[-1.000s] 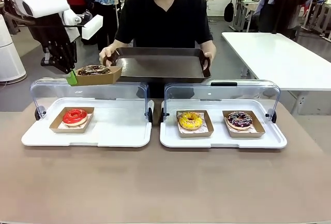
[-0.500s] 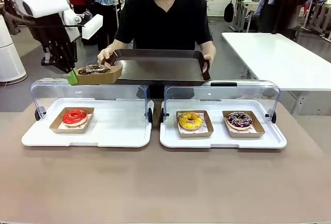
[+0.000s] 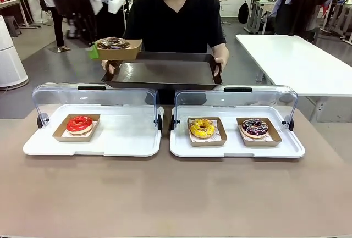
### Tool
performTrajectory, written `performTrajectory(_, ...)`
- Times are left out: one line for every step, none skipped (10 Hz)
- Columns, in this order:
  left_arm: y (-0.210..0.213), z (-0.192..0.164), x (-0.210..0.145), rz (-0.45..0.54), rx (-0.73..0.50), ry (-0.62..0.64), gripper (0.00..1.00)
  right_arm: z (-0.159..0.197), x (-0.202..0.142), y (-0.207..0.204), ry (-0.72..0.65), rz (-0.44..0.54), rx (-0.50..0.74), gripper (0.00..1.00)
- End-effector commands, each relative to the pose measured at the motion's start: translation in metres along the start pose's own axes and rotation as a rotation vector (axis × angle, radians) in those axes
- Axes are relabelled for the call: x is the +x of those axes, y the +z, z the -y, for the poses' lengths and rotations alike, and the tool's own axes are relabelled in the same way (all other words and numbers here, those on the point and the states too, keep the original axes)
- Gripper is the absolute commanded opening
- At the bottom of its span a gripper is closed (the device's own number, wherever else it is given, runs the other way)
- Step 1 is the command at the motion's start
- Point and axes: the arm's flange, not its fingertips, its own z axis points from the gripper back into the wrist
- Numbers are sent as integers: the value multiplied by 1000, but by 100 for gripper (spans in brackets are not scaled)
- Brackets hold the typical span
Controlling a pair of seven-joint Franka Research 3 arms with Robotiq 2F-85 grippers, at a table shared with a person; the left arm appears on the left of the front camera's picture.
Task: Provide the desired donut to the person.
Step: Place the picked Paper togo box onto the Handle tray extended by the person.
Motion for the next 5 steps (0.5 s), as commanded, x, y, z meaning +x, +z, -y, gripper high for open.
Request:
performTrajectory(-10, -61, 20, -93, -38, 38, 1, 0, 1, 0, -1, 15, 6, 100)
performTrajectory(-25, -85, 24, -106, -52, 49, 1, 0, 1, 0, -1, 15, 6, 100)
performTrajectory(-45, -100, 25, -117, -57, 77, 1, 0, 1, 0, -1, 15, 6, 100)
performTrajectory(-62, -112, 24, -112, -65, 83, 1, 0, 1, 0, -1, 15, 6, 100)
performTrajectory(-75, -129, 23, -100, -85, 62, 1, 0, 1, 0, -1, 15, 6, 100)
